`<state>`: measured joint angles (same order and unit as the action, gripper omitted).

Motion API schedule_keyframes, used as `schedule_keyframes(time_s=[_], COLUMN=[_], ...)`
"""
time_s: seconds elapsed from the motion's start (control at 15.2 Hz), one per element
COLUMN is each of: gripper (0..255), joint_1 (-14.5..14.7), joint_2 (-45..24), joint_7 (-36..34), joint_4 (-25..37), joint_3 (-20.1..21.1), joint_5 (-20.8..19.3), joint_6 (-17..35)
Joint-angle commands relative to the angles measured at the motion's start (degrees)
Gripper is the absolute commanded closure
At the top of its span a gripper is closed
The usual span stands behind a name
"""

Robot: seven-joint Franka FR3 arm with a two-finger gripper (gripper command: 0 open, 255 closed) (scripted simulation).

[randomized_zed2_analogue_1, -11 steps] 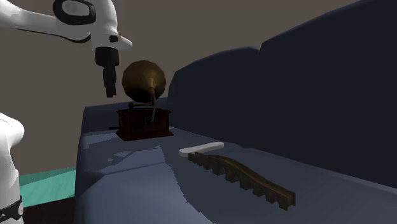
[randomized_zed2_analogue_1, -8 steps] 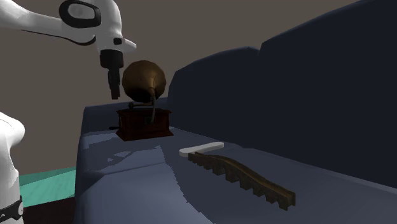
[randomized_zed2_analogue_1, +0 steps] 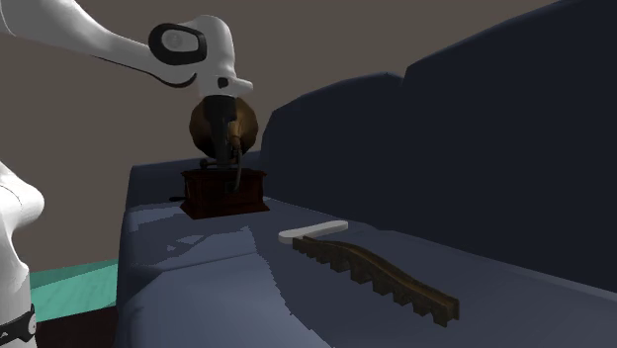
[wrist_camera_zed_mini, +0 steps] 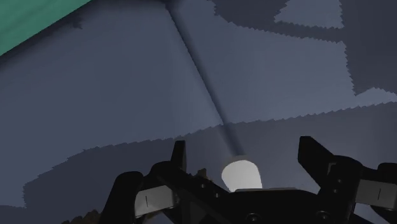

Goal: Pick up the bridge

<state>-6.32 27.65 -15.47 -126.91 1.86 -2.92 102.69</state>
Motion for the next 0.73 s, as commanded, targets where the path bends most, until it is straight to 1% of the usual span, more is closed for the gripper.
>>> schedule_keyframes(time_s=[0.0, 0.33, 0.66], gripper=[0, 0, 0], joint_1=[-1.42, -4.47, -7.07], joint_2=[-3.62, -13.42, -22.54], joint_7=[-3.62, -12.1, -19.92], joint_4=[2.26, 8.38, 15.1], joint_3=[-0.1, -0.83, -2.44], joint_5=[-0.03, -0.2, -0.13], joint_6=[1.38, 4.97, 7.33])
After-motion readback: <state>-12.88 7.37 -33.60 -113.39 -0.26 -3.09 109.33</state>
